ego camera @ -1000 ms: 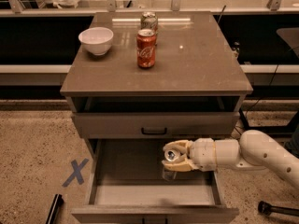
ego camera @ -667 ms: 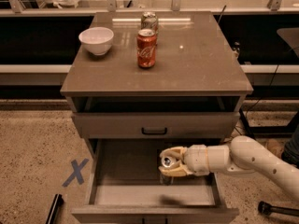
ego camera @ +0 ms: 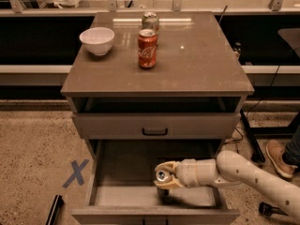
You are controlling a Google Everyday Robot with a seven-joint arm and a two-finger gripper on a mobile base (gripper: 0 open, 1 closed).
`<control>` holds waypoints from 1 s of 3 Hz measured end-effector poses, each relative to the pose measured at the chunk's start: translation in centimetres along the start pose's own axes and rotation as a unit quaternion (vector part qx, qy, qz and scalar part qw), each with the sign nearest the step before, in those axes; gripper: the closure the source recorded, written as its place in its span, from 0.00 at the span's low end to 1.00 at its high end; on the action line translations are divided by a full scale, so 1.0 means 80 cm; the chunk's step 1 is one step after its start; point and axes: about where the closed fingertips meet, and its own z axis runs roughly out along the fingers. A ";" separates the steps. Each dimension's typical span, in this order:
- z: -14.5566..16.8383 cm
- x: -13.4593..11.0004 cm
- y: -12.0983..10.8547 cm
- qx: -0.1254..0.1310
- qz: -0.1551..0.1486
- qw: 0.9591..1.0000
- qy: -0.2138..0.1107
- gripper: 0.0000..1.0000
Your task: Place redbull can into middle drawer
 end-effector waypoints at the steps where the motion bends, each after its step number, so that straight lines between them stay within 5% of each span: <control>1: 0.013 0.021 0.005 -0.001 -0.006 1.000 0.004 0.50; 3: 0.017 0.019 0.007 -0.004 -0.006 1.000 0.002 0.04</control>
Offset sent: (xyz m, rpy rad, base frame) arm -0.0029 0.0028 -0.0178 -0.0081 -0.0082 0.0055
